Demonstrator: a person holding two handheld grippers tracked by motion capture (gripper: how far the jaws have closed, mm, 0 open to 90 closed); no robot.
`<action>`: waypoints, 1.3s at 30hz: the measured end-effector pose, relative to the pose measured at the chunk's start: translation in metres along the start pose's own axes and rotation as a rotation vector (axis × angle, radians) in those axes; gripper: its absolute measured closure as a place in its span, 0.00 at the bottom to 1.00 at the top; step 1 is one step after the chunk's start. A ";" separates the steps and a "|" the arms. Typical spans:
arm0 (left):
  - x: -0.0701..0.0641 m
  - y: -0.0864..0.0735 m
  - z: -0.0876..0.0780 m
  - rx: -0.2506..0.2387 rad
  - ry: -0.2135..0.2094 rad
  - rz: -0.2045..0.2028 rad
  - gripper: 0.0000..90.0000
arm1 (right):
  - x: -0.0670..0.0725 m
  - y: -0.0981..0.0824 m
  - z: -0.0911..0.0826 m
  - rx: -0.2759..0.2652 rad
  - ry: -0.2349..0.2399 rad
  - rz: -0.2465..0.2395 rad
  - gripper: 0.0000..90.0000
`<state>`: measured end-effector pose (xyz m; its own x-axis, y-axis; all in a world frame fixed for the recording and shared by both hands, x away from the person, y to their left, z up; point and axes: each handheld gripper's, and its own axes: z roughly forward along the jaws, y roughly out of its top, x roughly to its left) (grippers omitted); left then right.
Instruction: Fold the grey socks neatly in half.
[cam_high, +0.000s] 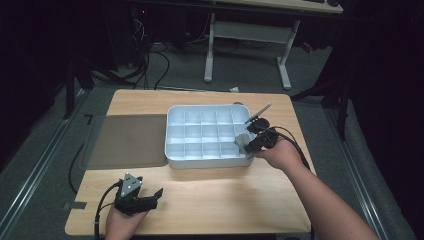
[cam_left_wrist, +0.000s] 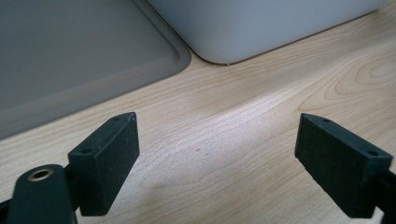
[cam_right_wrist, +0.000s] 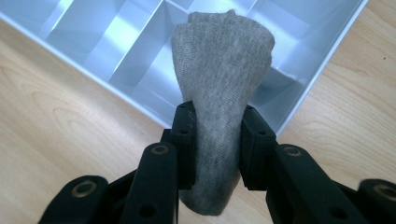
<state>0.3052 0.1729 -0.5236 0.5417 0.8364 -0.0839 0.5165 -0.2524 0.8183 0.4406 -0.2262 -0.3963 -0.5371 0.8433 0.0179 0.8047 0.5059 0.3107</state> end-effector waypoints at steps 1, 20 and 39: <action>0.001 0.000 0.000 0.003 -0.002 0.001 0.16 | 0.000 0.004 0.004 0.018 -0.014 0.011 0.80; 0.001 0.000 0.000 0.004 -0.005 0.005 0.16 | -0.004 0.022 0.043 0.182 -0.104 0.006 0.82; -0.001 0.000 0.002 0.009 -0.010 0.003 0.16 | -0.003 0.022 0.071 0.252 -0.104 -0.024 0.81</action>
<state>0.3061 0.1708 -0.5250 0.5498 0.8308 -0.0866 0.5206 -0.2597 0.8133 0.4779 -0.2049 -0.4566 -0.5388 0.8378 -0.0886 0.8364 0.5445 0.0630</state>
